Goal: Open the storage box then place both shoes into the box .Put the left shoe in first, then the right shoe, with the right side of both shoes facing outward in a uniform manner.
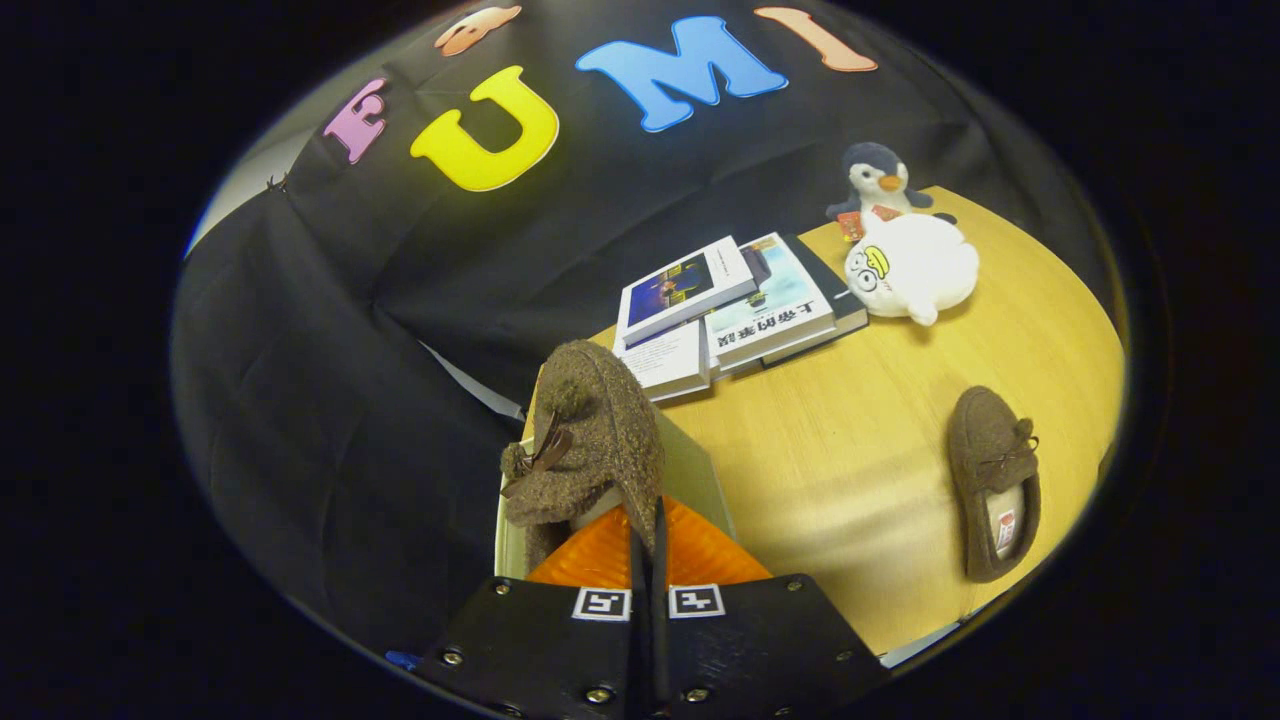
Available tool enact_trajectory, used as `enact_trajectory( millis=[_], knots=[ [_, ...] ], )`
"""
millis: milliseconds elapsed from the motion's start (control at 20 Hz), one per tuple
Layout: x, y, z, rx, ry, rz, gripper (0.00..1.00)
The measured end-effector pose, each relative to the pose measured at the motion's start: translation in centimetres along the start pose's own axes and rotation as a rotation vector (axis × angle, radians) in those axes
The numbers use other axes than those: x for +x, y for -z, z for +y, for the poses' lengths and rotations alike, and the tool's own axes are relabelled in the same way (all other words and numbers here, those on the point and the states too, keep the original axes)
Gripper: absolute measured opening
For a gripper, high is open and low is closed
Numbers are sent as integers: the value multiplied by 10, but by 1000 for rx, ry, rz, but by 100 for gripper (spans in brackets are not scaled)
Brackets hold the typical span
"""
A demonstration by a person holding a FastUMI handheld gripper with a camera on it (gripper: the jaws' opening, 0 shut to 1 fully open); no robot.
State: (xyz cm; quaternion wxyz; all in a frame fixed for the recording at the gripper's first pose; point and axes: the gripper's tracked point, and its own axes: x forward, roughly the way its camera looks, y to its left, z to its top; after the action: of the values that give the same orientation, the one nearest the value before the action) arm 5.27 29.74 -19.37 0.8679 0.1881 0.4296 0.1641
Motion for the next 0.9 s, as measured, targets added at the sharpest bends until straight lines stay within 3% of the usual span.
enact_trajectory(
  millis=[550,900],
  knots=[
    [84,75,42,-51,17,166,0],
    [109,103,56,-87,28,231,0]
  ],
)
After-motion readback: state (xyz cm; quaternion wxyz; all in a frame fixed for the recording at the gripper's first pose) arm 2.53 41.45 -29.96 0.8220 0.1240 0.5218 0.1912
